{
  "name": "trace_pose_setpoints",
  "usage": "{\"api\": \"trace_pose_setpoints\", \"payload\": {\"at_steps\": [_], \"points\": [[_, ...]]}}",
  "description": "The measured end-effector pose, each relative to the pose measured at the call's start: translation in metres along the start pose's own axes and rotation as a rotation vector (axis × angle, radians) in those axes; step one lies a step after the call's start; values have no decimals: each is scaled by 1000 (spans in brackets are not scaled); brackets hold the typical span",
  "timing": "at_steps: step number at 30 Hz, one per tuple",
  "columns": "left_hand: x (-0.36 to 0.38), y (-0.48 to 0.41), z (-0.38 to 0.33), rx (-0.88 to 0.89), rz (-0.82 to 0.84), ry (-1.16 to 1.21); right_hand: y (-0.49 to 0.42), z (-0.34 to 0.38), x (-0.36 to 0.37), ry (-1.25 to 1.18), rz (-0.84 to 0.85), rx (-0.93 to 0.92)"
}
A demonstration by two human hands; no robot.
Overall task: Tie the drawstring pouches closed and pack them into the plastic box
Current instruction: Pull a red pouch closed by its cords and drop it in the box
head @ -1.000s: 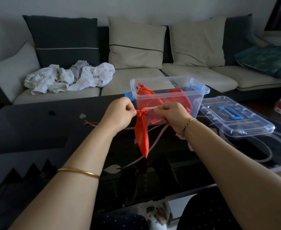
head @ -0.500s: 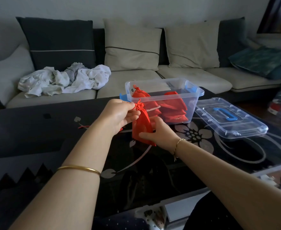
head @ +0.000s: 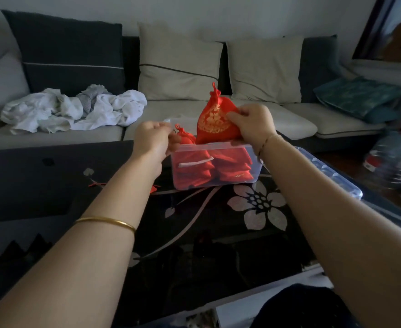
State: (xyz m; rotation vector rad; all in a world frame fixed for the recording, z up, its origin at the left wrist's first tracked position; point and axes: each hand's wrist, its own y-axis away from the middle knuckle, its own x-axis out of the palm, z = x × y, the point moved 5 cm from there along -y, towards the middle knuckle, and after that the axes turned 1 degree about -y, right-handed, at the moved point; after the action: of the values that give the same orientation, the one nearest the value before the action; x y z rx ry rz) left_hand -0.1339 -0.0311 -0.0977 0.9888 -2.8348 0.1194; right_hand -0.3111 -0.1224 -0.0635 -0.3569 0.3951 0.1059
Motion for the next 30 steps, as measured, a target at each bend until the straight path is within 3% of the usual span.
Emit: {"api": "trace_pose_setpoints", "payload": {"at_steps": [4, 8, 12, 14, 18, 21, 25, 28, 30], "points": [[-5, -23, 4, 12, -104, -46, -53, -2, 10, 105, 37, 101], [-24, -41, 11, 71, -251, -126, -65, -9, 21, 560, 84, 108], [-57, -50, 42, 47, -356, -349, -61, -13, 25, 553, 37, -4], [-62, -48, 63, 41, -267, -603, -47, -10, 30, 491, 46, -53], [-59, -33, 110, -8, 101, -1157, -1, 1, 47, 280, 104, -141], [-66, -23, 123, -3, 231, -1382, 33, 2, 74, 227, 246, -154], [-67, -11, 104, 127, 301, -1216, 63, -24, 115, 282, 535, -52], [-69, 12, 95, 22, 464, -929, 76, -43, 142, 385, 679, 0], [-72, 17, 95, -11, 486, -888, 84, -52, 156, 430, 768, 51]]}}
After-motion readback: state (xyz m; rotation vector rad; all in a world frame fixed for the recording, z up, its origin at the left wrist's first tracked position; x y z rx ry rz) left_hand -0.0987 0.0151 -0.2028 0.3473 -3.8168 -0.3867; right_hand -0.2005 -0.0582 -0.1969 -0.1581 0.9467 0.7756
